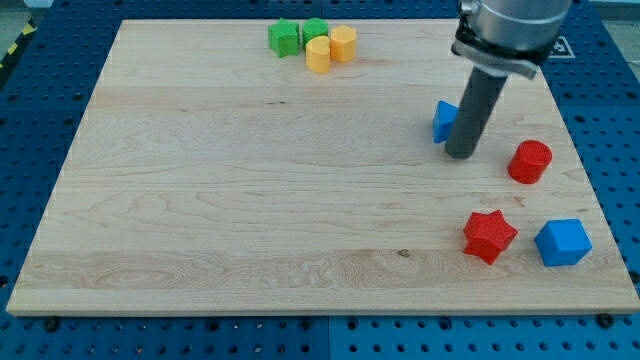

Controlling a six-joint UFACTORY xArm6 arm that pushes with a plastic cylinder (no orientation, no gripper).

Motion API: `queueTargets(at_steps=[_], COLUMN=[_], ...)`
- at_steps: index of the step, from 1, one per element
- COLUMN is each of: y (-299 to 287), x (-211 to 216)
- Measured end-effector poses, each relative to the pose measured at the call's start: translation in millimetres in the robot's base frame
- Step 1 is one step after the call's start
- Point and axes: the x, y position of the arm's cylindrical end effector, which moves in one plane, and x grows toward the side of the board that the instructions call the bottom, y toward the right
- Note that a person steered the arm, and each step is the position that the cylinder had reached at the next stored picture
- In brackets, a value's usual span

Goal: Push the red circle towards the red star

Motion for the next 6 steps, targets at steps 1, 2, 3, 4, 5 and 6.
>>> queueTargets(at_steps=[1,2,3,4,5,6], y=[10,29,48,56,62,71], x=[-16,-29,-26,-4,14,18])
